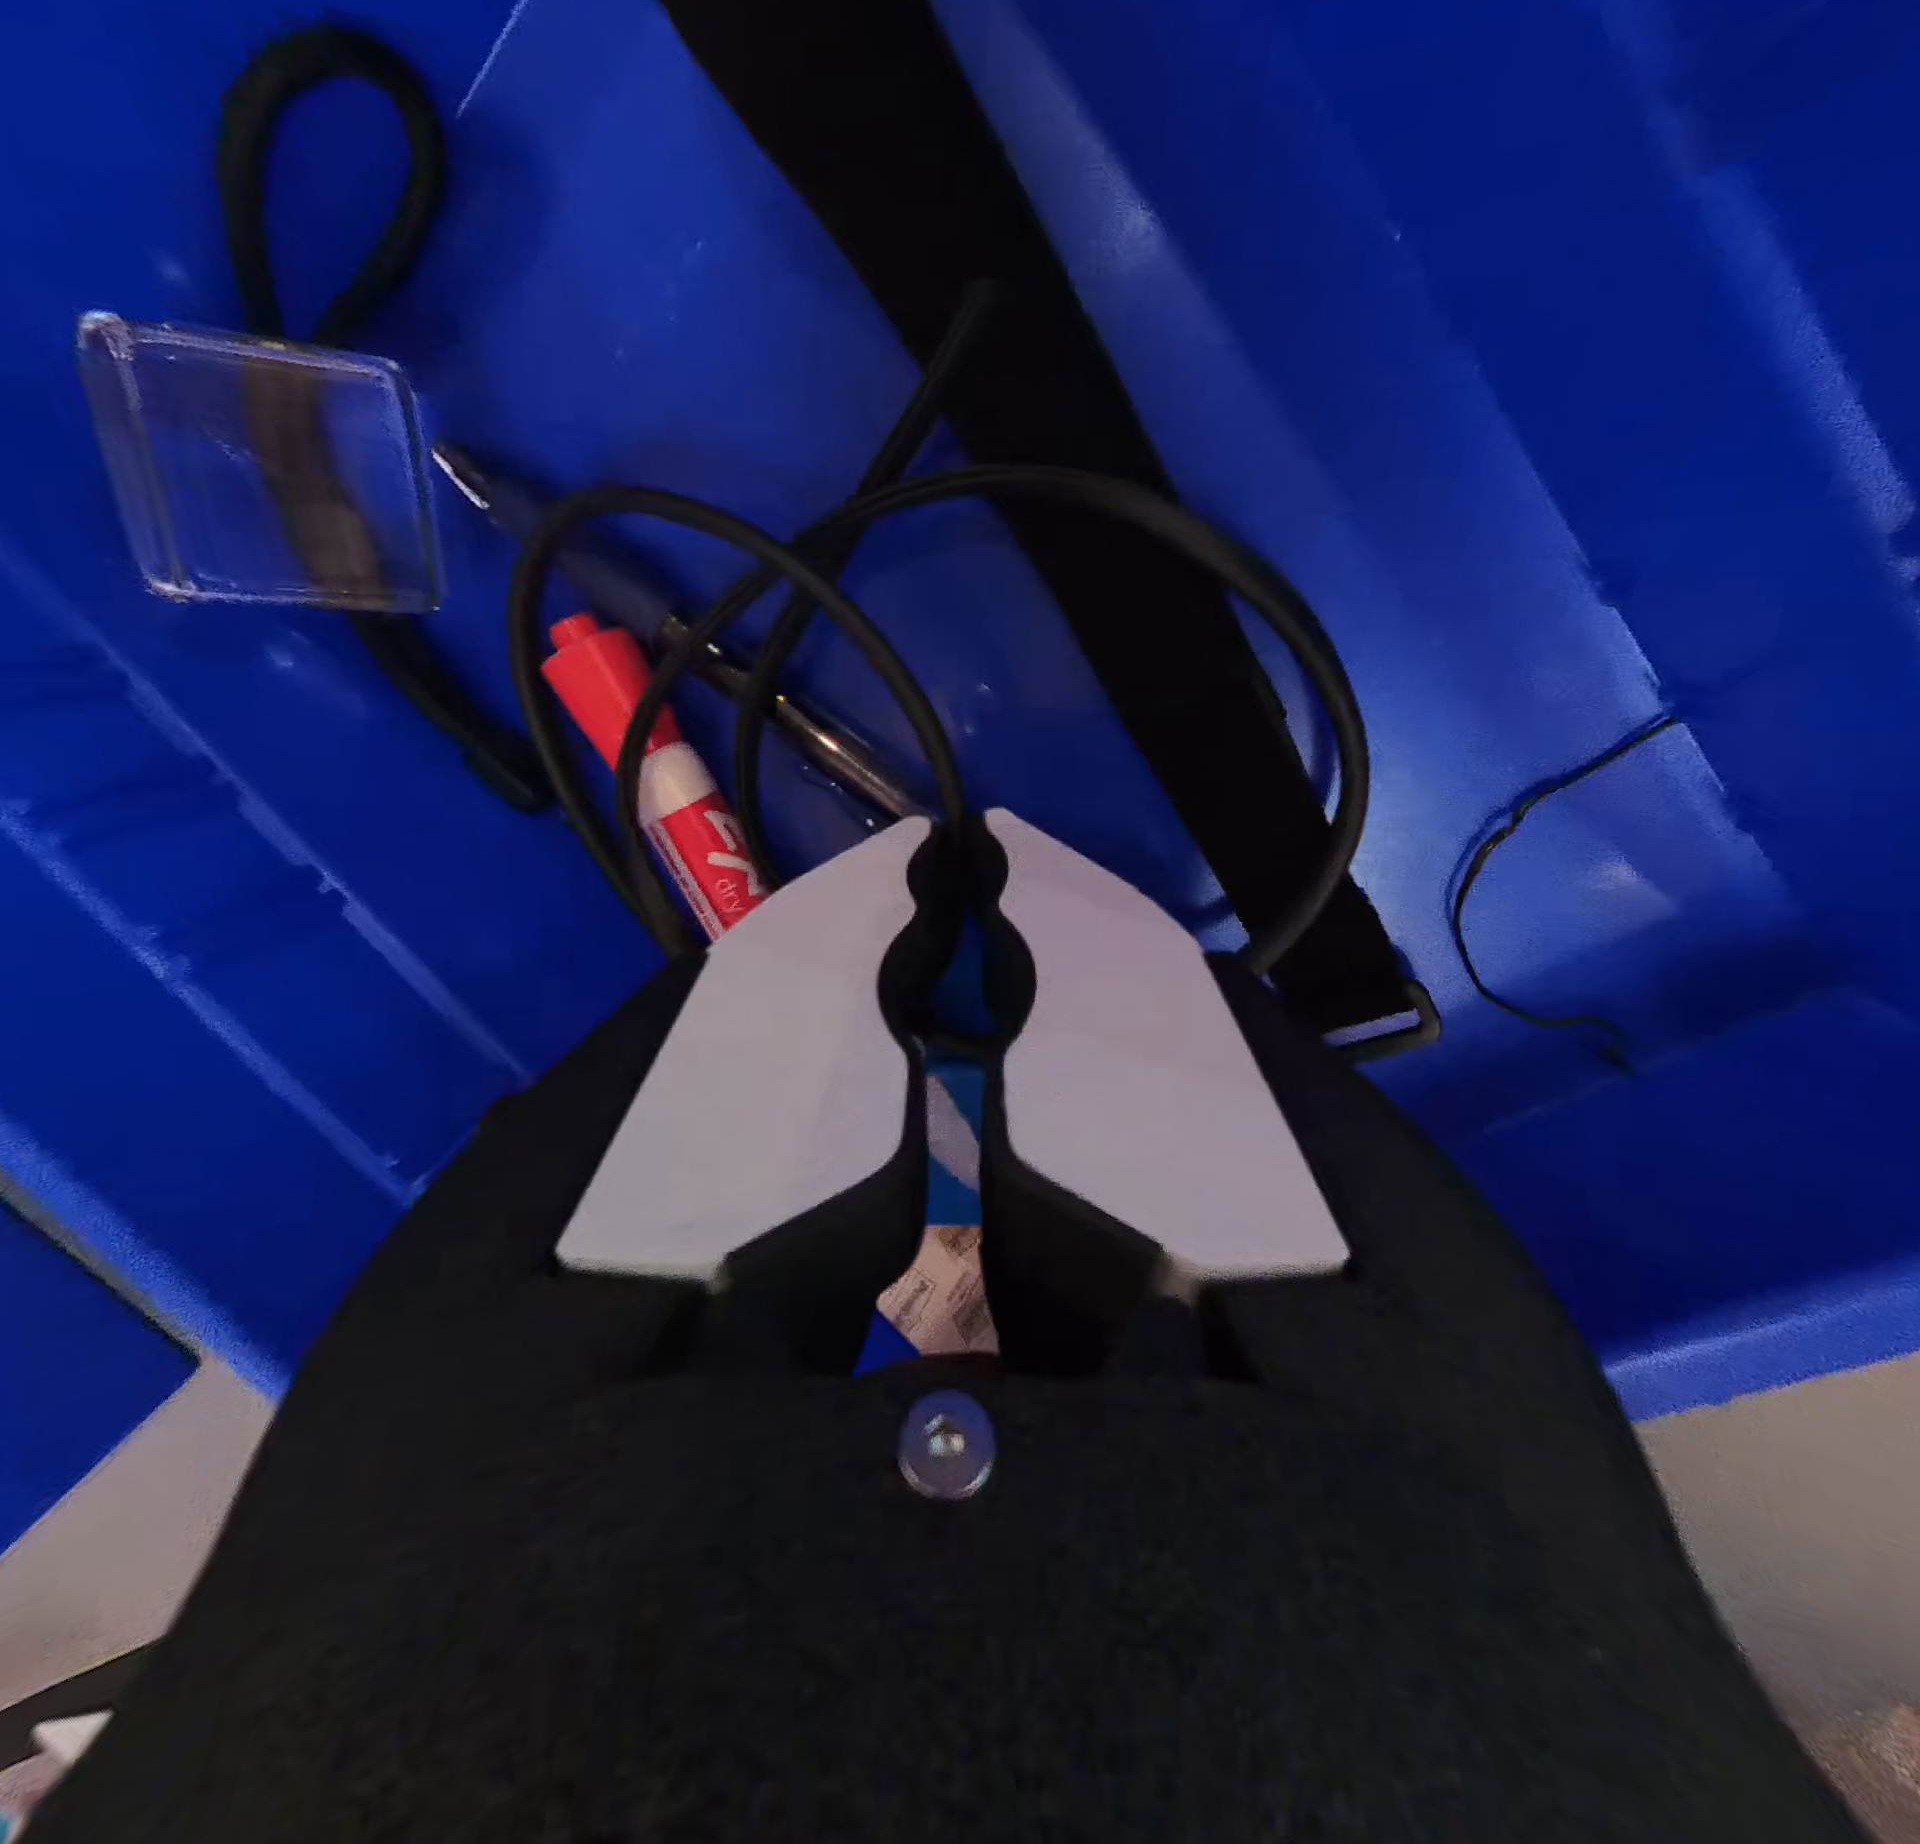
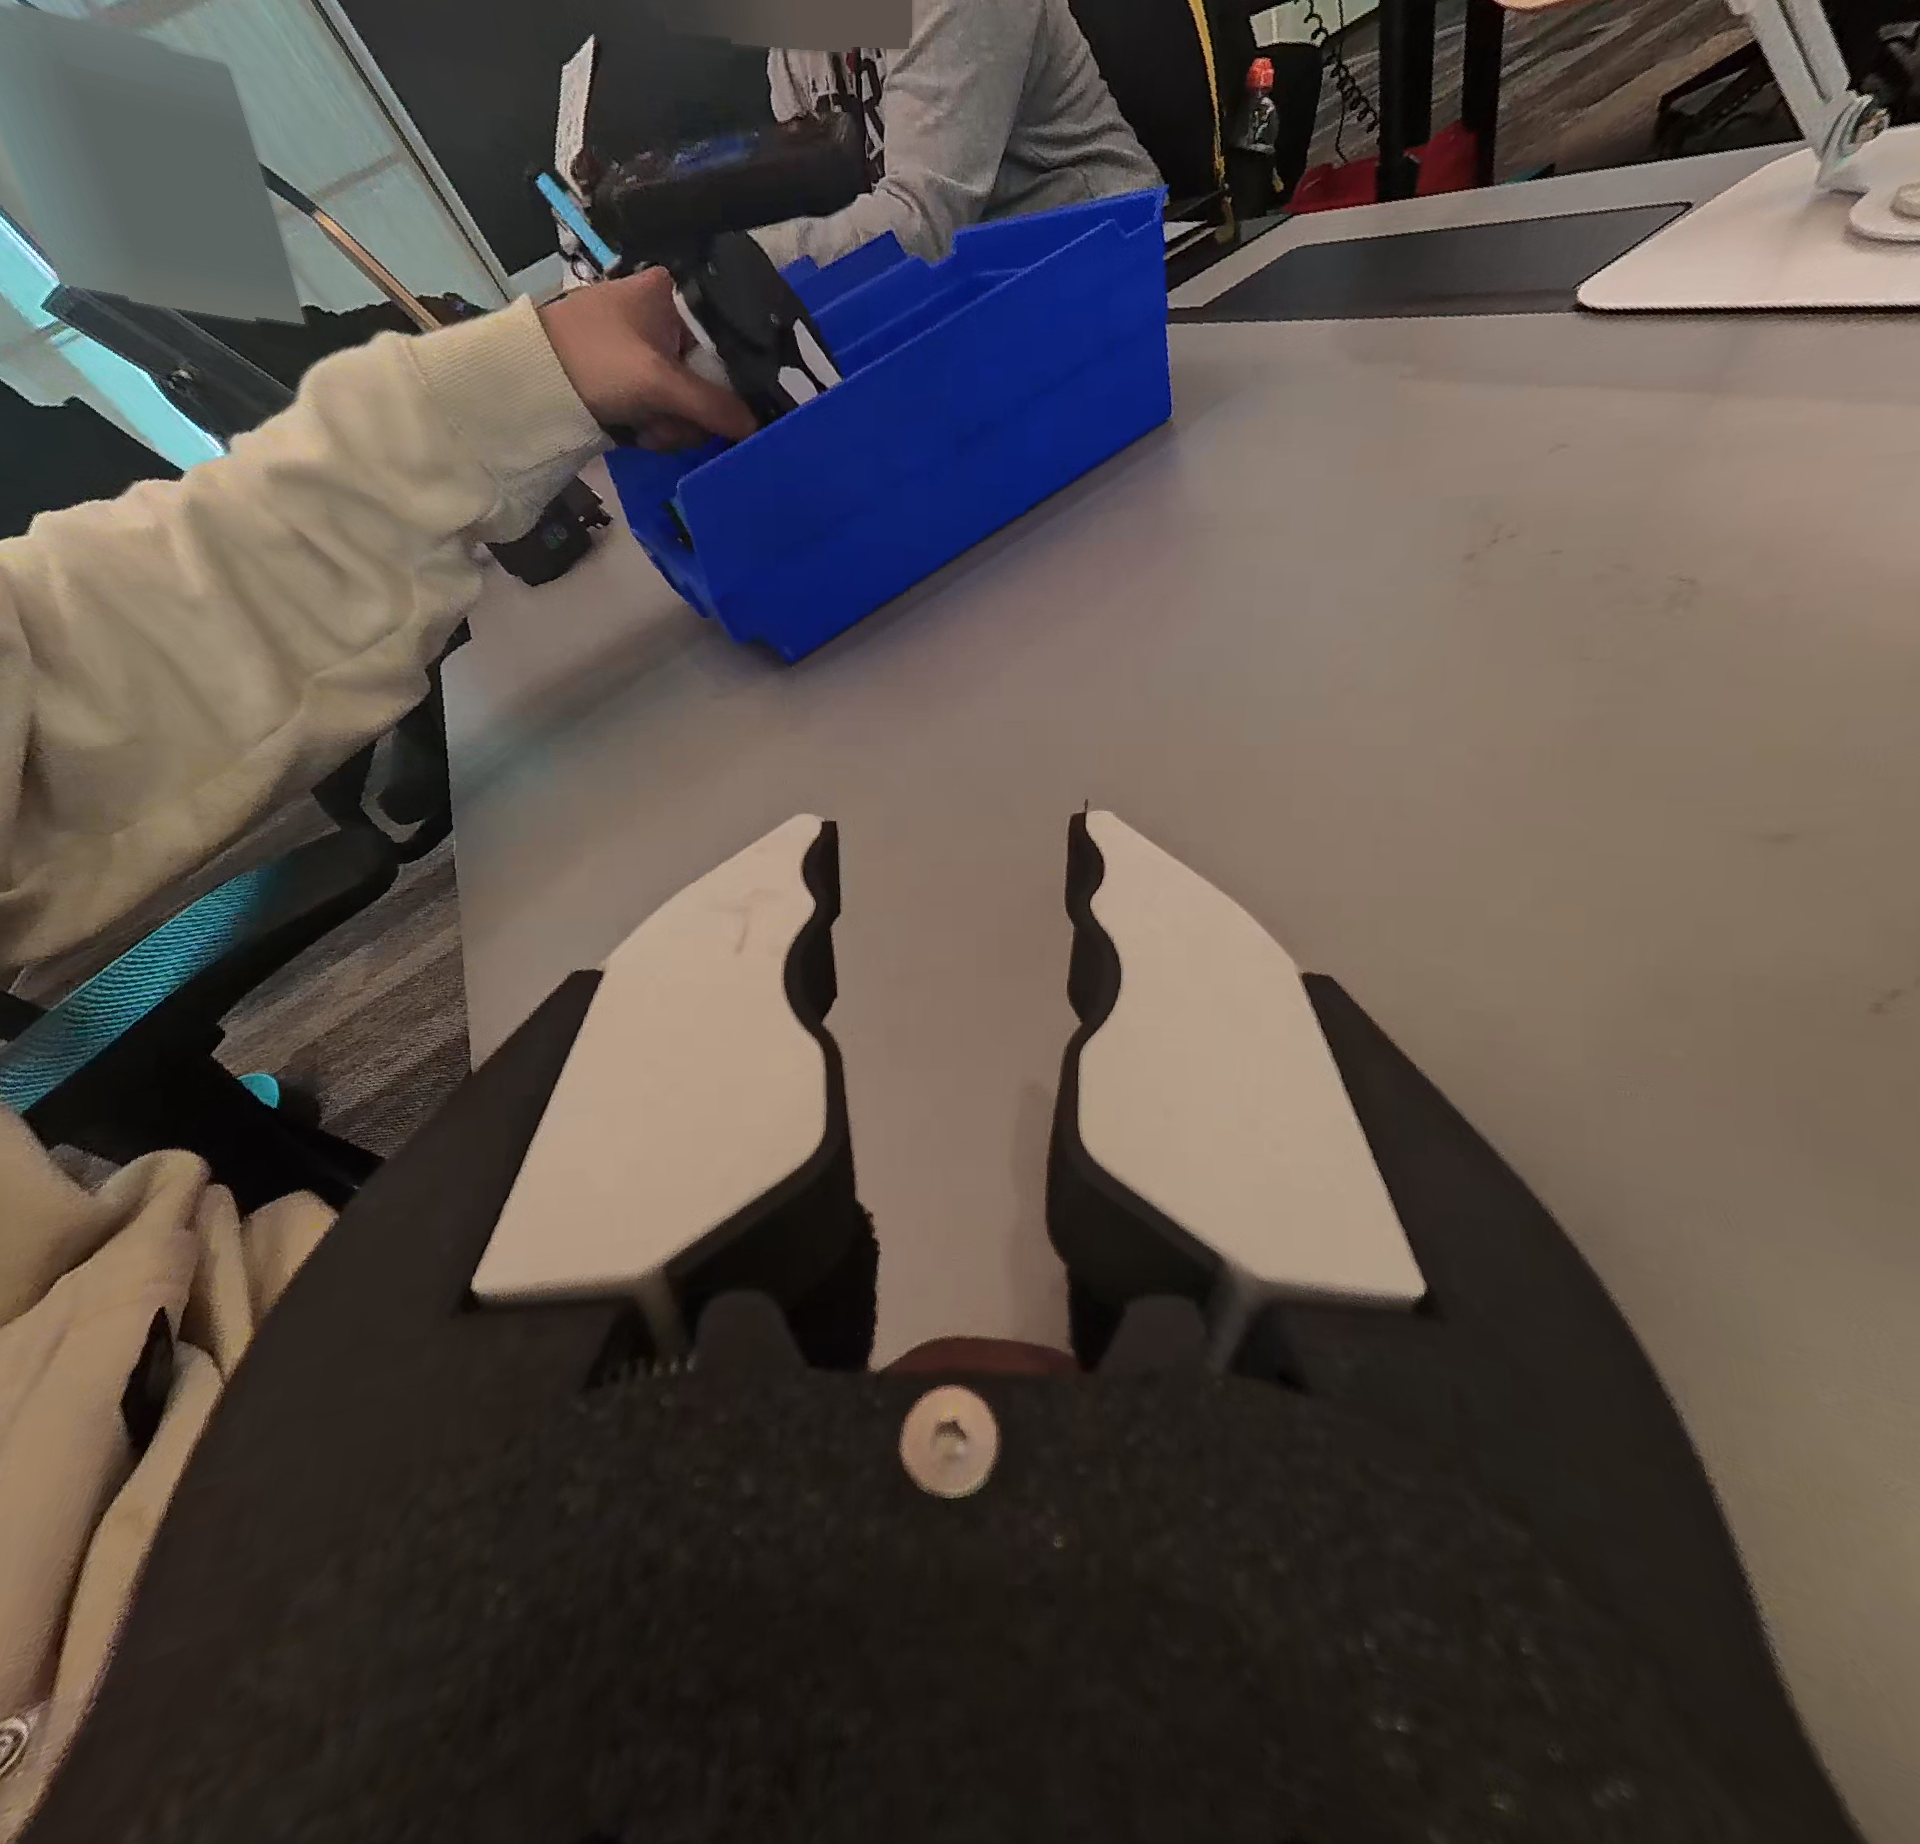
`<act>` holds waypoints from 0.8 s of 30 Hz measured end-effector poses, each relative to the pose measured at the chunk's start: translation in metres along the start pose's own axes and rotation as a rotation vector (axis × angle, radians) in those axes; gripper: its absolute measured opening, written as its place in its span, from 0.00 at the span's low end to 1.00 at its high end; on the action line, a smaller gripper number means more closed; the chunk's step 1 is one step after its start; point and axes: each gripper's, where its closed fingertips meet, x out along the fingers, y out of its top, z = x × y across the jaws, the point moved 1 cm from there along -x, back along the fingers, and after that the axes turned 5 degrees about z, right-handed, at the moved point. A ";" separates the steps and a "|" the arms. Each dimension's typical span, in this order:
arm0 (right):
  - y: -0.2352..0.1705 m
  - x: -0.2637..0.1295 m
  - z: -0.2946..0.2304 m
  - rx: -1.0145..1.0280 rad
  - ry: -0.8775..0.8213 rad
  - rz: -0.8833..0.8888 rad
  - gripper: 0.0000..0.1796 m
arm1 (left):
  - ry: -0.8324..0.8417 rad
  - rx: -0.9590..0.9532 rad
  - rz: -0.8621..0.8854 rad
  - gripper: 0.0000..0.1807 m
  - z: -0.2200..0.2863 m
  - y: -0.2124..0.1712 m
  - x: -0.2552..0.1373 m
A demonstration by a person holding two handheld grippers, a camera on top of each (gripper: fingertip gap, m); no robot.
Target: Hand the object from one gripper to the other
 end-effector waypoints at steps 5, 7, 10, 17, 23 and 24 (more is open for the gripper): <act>0.003 -0.006 0.004 0.022 -0.010 0.018 0.23 | 0.057 0.033 0.148 0.02 -0.010 0.022 -0.058; 0.005 -0.006 0.003 0.040 -0.001 0.027 0.22 | 0.082 0.055 0.237 0.02 -0.017 0.038 -0.102; 0.007 -0.003 0.000 0.044 0.015 0.029 0.22 | 0.138 0.079 0.366 0.02 -0.033 0.068 -0.181; 0.028 0.014 -0.004 -0.032 0.057 0.022 0.24 | 0.247 0.179 0.593 0.02 -0.044 0.139 -0.365; 0.088 0.030 -0.020 -0.124 0.132 0.062 0.25 | 0.368 0.213 0.736 0.02 -0.041 0.197 -0.509; 0.100 0.033 -0.024 -0.141 0.152 0.060 0.26 | 0.378 0.210 0.763 0.02 -0.039 0.206 -0.533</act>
